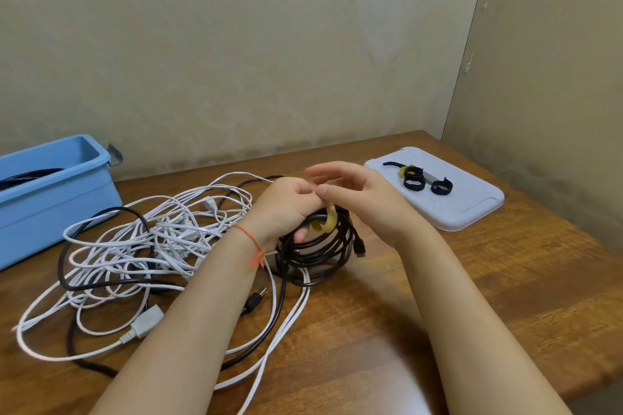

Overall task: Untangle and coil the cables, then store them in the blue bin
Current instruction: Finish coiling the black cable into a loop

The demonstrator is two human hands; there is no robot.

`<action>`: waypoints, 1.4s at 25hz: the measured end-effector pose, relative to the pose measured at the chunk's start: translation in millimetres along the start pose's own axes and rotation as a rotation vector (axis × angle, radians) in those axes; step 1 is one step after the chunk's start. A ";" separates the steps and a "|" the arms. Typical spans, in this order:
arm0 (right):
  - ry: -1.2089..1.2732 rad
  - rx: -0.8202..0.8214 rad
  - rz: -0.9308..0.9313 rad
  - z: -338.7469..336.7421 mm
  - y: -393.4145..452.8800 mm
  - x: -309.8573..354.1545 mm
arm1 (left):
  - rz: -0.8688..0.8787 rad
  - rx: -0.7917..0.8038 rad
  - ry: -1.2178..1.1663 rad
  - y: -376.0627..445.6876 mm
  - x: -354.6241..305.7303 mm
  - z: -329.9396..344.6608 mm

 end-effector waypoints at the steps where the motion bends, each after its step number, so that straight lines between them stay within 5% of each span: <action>1: 0.004 -0.015 0.003 -0.1 0.5 -1.1 | 0.009 0.016 0.044 -1.0 -2.2 3.1; 5: 0.085 -0.083 0.029 -10.8 1.6 -4.1 | 0.036 -0.004 0.161 -3.6 -10.3 4.3; 16: -0.008 0.103 0.221 -10.7 -6.2 -5.7 | 0.077 0.031 0.380 -4.9 -15.5 8.3; 26: -0.004 -0.418 -0.081 -19.5 6.8 0.2 | 0.008 0.039 0.118 0.8 -3.0 9.2; 31: 0.019 -0.492 -0.223 -22.4 1.8 9.1 | 0.084 0.053 0.028 -1.4 -10.5 14.8; 35: 0.064 -0.329 -0.295 -13.9 -1.9 16.5 | 0.068 -0.020 -0.118 0.7 -3.3 1.3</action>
Point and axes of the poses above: each hand's wrist, its own y-axis towards the middle knuckle, its own z-axis out of the palm, x = y × z, the point moved 5 cm from there along y, towards the middle knuckle, and after that the axes turned 15 degrees about y, right-handed, at the moved point
